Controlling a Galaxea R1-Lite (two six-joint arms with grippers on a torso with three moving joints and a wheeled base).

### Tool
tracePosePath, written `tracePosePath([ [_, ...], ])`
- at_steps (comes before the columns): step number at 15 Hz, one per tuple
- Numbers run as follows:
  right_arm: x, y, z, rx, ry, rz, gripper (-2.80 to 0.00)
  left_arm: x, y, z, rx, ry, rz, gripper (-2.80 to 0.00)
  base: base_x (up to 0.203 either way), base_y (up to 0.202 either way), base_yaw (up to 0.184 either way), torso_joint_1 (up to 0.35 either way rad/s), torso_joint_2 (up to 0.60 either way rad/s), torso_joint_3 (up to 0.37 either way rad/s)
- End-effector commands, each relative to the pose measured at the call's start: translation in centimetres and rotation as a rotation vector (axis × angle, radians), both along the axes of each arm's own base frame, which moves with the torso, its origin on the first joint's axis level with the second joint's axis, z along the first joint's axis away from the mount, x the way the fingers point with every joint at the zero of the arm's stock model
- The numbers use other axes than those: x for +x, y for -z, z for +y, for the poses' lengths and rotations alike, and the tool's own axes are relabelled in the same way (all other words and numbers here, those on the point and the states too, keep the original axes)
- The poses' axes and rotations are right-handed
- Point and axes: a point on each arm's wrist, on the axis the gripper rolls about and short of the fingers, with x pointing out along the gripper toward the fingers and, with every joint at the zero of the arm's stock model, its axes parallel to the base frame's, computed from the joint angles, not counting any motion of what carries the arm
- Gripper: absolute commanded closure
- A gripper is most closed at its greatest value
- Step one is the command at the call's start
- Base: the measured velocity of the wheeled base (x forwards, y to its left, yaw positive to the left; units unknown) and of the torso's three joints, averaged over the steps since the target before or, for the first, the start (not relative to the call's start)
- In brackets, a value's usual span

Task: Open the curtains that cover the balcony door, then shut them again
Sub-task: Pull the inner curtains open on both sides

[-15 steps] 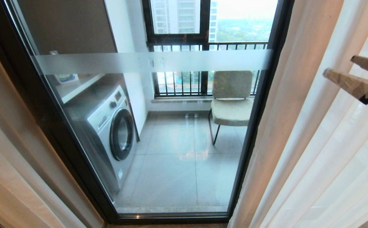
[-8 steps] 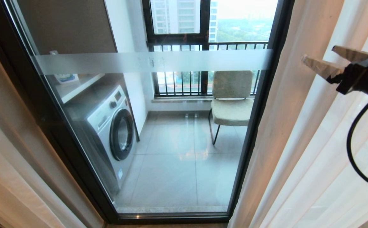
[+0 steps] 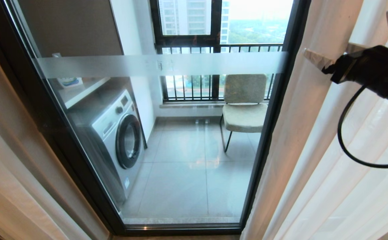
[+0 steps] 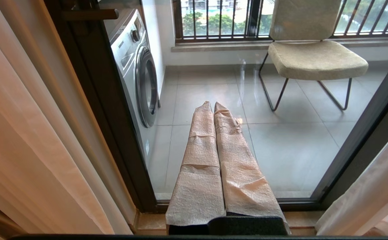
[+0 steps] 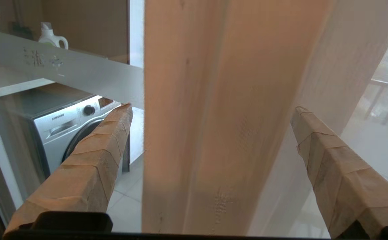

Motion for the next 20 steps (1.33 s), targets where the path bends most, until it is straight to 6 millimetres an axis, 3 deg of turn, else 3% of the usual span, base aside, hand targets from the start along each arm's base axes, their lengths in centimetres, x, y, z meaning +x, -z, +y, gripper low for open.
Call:
tracePosePath([
  [1, 1.11, 0.53, 0.15, -0.003, -0.002, 0.012, -2.8, -0.01, -0.01, 0.0, 0.0, 0.0, -0.001, 0.0, 0.0, 0.0, 0.0, 0.0, 0.0, 0.0],
  [2, 1.2, 0.58, 0.16, -0.002, -0.002, 0.014, 0.0, -0.01, -0.01, 0.0, 0.001, 0.0, -0.001, 0.0, 0.0, 0.0, 0.0, 0.0, 0.0, 0.0],
  [20, 0.9, 0.0, -0.51, 0.05, 0.153, -0.01, 0.0, 0.0, 0.03, 0.0, 0.0, -0.002, 0.0, 0.0, 0.0, 0.0, 0.0, 0.0, 0.0, 0.0],
])
